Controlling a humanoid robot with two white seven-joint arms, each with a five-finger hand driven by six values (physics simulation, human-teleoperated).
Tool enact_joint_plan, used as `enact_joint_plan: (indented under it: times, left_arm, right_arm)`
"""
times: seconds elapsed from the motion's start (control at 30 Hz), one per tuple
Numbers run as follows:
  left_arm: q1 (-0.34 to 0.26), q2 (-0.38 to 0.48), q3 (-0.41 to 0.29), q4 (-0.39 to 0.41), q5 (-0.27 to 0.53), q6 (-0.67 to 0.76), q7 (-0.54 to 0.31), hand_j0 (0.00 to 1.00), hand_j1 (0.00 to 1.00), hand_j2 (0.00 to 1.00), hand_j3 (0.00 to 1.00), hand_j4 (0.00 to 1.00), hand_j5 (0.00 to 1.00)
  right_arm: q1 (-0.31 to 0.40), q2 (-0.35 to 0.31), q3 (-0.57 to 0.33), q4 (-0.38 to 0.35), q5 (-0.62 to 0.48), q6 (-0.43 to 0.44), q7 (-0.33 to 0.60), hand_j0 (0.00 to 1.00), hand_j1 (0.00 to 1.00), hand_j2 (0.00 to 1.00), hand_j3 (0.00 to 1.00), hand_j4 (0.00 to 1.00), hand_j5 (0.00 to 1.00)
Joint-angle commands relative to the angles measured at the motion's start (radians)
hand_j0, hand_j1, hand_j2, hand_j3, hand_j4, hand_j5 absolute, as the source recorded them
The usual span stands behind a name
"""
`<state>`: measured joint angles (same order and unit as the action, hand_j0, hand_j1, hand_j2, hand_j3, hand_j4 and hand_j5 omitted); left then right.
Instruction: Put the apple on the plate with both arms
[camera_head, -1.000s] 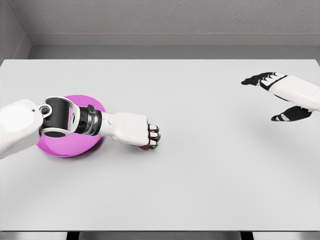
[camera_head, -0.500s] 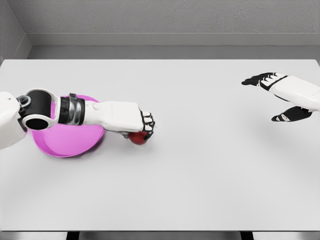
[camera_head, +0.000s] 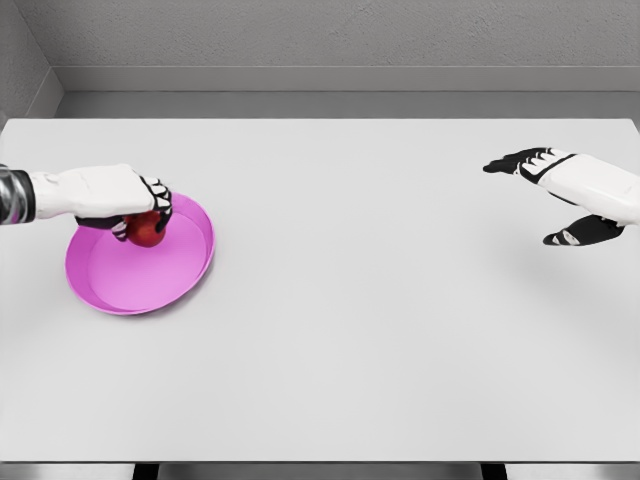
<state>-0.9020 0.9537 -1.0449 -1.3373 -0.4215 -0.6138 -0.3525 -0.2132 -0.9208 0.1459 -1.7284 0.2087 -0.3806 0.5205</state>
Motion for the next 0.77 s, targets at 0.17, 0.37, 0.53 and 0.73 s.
enact_joint_plan:
  times: [0.17, 0.37, 0.53, 0.73]
  left_arm:
    - [0.002, 0.010, 0.005, 0.001, 0.003, 0.003, 0.001, 1.00, 1.00, 1.00, 1.00, 1.00, 1.00]
    - [0.060, 0.132, 0.111, 0.018, 0.176, 0.003, 0.009, 1.00, 1.00, 1.00, 1.00, 1.00, 1.00]
    - [0.072, 0.132, 0.151, 0.021, 0.219, 0.003, 0.004, 1.00, 1.00, 1.00, 1.00, 1.00, 1.00]
    - [0.077, 0.123, 0.160, 0.021, 0.219, 0.003, 0.004, 1.00, 1.00, 1.00, 1.00, 1.00, 1.00]
  right_arm:
    - [0.000, -0.006, 0.000, -0.002, -0.005, 0.002, 0.000, 1.00, 1.00, 1.00, 1.00, 1.00, 1.00]
    - [0.000, -0.006, -0.002, 0.000, -0.005, 0.002, 0.000, 1.00, 1.00, 1.00, 1.00, 1.00, 1.00]
    - [0.000, -0.006, 0.000, 0.000, -0.005, 0.002, 0.000, 1.00, 1.00, 1.00, 1.00, 1.00, 1.00]
    - [0.000, -0.006, 0.000, 0.000, -0.005, 0.002, 0.000, 1.00, 1.00, 1.00, 1.00, 1.00, 1.00]
